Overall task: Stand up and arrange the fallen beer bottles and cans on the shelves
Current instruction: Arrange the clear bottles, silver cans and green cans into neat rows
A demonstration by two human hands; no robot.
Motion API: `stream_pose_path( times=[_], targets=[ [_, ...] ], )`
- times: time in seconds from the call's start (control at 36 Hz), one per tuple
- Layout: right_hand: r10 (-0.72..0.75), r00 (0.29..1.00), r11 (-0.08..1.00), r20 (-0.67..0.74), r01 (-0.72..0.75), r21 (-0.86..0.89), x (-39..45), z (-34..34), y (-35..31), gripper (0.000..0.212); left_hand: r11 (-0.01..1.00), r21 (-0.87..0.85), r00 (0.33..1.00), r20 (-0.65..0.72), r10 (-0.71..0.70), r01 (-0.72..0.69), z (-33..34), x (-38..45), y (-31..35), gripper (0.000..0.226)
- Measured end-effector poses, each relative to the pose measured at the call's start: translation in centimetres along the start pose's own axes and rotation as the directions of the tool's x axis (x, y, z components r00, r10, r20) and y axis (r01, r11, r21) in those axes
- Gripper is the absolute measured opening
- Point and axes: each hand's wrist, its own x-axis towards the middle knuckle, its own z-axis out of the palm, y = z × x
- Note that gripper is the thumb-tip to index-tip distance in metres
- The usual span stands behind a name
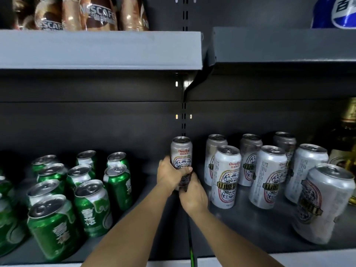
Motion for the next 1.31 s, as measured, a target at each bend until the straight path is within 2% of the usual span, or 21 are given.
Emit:
stream_pose_path(
  times=[0.08, 0.17, 0.39, 0.58, 0.72, 0.86, 0.94, 1.06, 1.17, 1.31],
  targets=[
    [0.010, 1.000, 1.000, -0.027, -0.009, 0.009, 0.0, 0.1, -0.1, 0.047, 0.999, 0.037, 0.998, 0.070, 0.004, -0.007, -0.6, 0.2, -0.1, 0.067],
    [0.016, 0.999, 1.000, -0.041, -0.016, 0.009, 0.1, 0.0, -0.1, 0.043, 0.998, 0.059, 0.989, 0.148, 0.003, -0.012, -1.2, -0.2, -0.6, 0.056],
    [0.022, 0.999, 1.000, -0.047, -0.022, 0.003, 0.3, 0.1, -0.1, 0.044, 0.998, 0.053, 0.995, 0.091, 0.040, -0.045, -0.7, -0.2, -1.3, 0.050],
    [0.024, 0.999, 0.999, -0.047, -0.025, -0.038, -0.6, 0.3, 0.0, 0.053, 0.997, 0.069, 0.992, 0.128, 0.016, -0.025, -0.8, -0.2, -1.2, 0.059],
    [-0.004, 1.000, 0.996, -0.026, 0.001, -0.091, -2.3, -0.6, 0.5, 0.054, 0.994, 0.102, 0.999, -0.011, 0.038, -0.037, -1.0, -2.4, -1.1, 0.067],
    [-0.032, 0.999, 0.996, -0.033, 0.029, -0.085, -5.2, -3.2, 1.3, 0.042, 0.971, 0.226, 0.970, -0.207, 0.127, -0.079, -1.4, -6.5, 0.0, 0.045],
    [-0.051, 0.992, 0.998, -0.115, 0.045, -0.050, -7.5, -5.4, 2.4, 0.033, 0.958, 0.248, 0.938, -0.273, 0.214, -0.147, -0.7, -9.0, 1.2, 0.032],
    [-0.118, 0.922, 0.992, -0.368, 0.127, 0.000, -10.2, -8.9, 5.0, 0.027, 0.945, 0.233, 0.921, -0.262, 0.288, -0.229, 1.9, -12.5, 3.7, 0.020],
    [-0.129, 0.810, 0.986, -0.572, 0.167, 0.014, -11.4, -13.1, 8.8, 0.024, 0.942, 0.170, 0.938, -0.144, 0.315, -0.290, 5.4, -15.8, 5.7, 0.014],
    [0.058, 0.662, 0.987, -0.748, 0.072, 0.140, -11.8, -17.4, 13.2, 0.018, 0.961, 0.090, 0.958, 0.140, 0.249, -0.263, 9.8, -18.6, 6.9, 0.017]
  ],
)
